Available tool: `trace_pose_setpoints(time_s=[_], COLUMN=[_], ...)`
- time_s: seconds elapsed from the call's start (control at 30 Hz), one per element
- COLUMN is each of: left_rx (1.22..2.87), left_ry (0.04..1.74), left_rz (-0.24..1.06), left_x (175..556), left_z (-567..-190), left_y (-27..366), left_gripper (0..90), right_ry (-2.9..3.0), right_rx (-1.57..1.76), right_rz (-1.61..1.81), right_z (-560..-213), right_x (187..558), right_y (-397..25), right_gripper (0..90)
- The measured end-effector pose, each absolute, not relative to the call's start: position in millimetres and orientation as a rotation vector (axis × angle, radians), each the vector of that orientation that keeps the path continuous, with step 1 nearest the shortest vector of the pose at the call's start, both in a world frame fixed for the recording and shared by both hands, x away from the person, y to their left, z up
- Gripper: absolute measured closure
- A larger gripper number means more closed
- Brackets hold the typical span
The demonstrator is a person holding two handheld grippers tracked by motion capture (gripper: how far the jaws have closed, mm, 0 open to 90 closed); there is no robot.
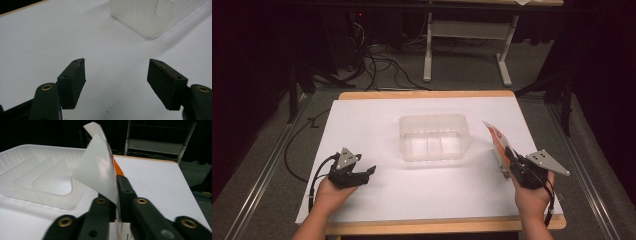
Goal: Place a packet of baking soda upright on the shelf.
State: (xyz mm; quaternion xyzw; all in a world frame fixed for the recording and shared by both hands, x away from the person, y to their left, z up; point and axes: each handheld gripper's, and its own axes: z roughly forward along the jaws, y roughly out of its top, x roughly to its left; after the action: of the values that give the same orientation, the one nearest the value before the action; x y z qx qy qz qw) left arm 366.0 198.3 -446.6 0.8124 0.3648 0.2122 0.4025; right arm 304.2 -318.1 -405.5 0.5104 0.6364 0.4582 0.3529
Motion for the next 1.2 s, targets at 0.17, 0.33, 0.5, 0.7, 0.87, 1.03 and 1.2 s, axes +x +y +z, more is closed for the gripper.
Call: trace_pose_setpoints(time_s=[0.17, 0.33, 0.5, 0.7, 0.87, 1.03, 1.2], left_rx=[2.056, 2.054, 2.049, 2.047, 2.043, 2.035, 2.022], left_ry=[0.923, 0.923, 0.922, 0.918, 0.919, 0.918, 0.921], left_rz=[0.537, 0.536, 0.535, 0.538, 0.538, 0.537, 0.537], left_x=[367, 367, 367, 366, 366, 366, 366], left_z=[-447, -447, -447, -446, -446, -446, -445], left_y=[198, 199, 198, 199, 199, 200, 202], left_gripper=[31.3, 31.3, 31.3, 31.3, 31.3, 31.3, 31.2], right_ry=[1.633, 1.599, 1.587, 1.575, 1.577, 1.566, 1.556], right_rx=[1.316, 1.309, 1.287, 1.258, 1.227, 1.214, 1.164], right_rz=[1.203, 1.229, 1.264, 1.303, 1.344, 1.37, 1.379], right_z=[-401, -396, -388, -379, -369, -355, -330], right_x=[306, 305, 302, 298, 296, 300, 305], right_y=[-323, -329, -332, -328, -322, -321, -313], right_gripper=[90.0, 90.0, 90.0, 90.0, 90.0, 90.0, 90.0])
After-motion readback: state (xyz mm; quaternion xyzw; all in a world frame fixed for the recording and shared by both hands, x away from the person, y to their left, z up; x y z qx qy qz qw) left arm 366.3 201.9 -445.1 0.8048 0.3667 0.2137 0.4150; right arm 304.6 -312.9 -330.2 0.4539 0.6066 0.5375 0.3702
